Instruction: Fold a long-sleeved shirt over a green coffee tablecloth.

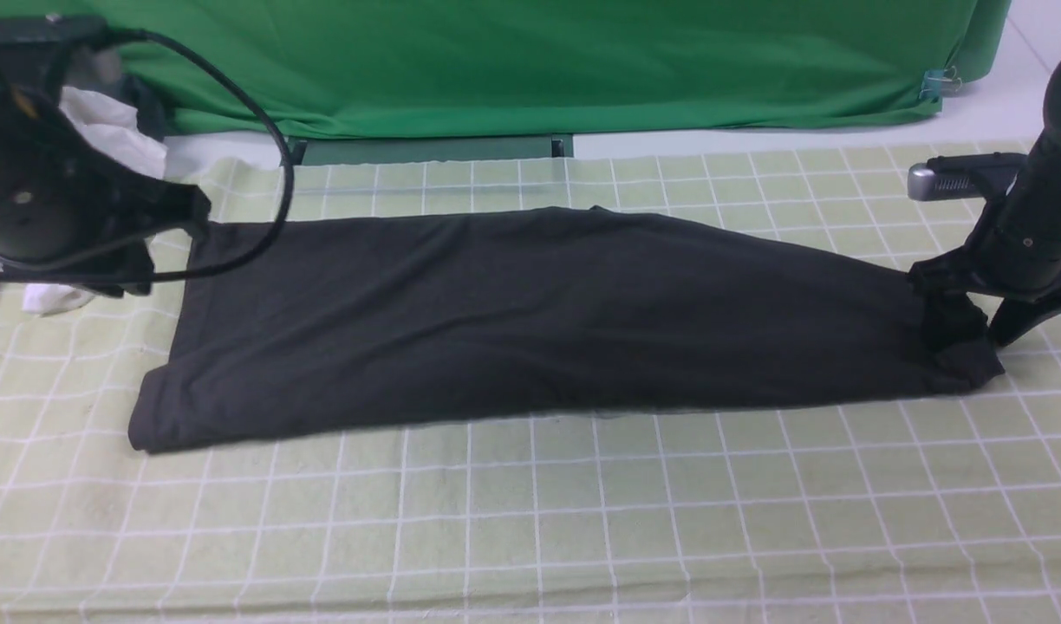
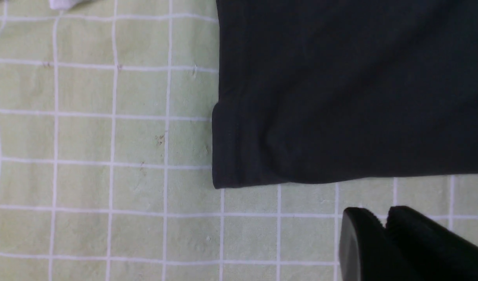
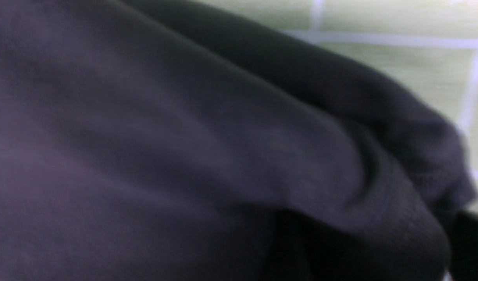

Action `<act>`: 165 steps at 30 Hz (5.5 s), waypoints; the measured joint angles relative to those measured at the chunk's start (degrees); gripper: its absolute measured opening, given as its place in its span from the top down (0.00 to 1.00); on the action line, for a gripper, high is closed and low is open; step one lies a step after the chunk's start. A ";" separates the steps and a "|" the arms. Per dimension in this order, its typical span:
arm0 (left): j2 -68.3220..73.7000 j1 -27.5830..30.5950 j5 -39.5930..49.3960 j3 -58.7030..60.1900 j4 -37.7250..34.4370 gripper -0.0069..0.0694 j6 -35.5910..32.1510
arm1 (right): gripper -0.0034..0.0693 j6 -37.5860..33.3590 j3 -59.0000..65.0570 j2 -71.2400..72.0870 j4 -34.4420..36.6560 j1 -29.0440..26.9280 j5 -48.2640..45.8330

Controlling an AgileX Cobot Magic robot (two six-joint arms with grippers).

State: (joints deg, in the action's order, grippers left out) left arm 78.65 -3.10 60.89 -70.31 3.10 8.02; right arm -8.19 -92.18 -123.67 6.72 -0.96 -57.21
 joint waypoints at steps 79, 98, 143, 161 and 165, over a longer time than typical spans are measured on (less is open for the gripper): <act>-18.36 0.00 3.18 0.67 -6.82 0.89 -3.59 | 0.31 6.43 -37.67 -15.13 38.61 41.66 7.45; -18.36 0.00 6.38 0.83 -9.75 0.89 -5.47 | 0.95 1.91 -49.55 -2.44 8.78 28.74 -12.42; -52.98 0.00 -26.41 36.24 -16.62 0.89 -13.13 | 0.95 -4.63 59.57 115.78 4.88 7.18 45.41; -59.53 0.00 -32.96 40.25 -16.62 0.89 -13.28 | 0.87 -4.58 60.19 118.41 5.17 7.18 46.47; -59.53 0.00 -32.96 40.25 -16.62 0.89 -13.28 | 0.86 -4.58 60.19 118.41 5.29 7.18 46.47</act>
State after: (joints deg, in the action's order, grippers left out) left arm 19.12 -3.10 27.93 -30.06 -13.52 -5.25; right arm -12.77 -32.00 -5.27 12.01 6.22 -10.74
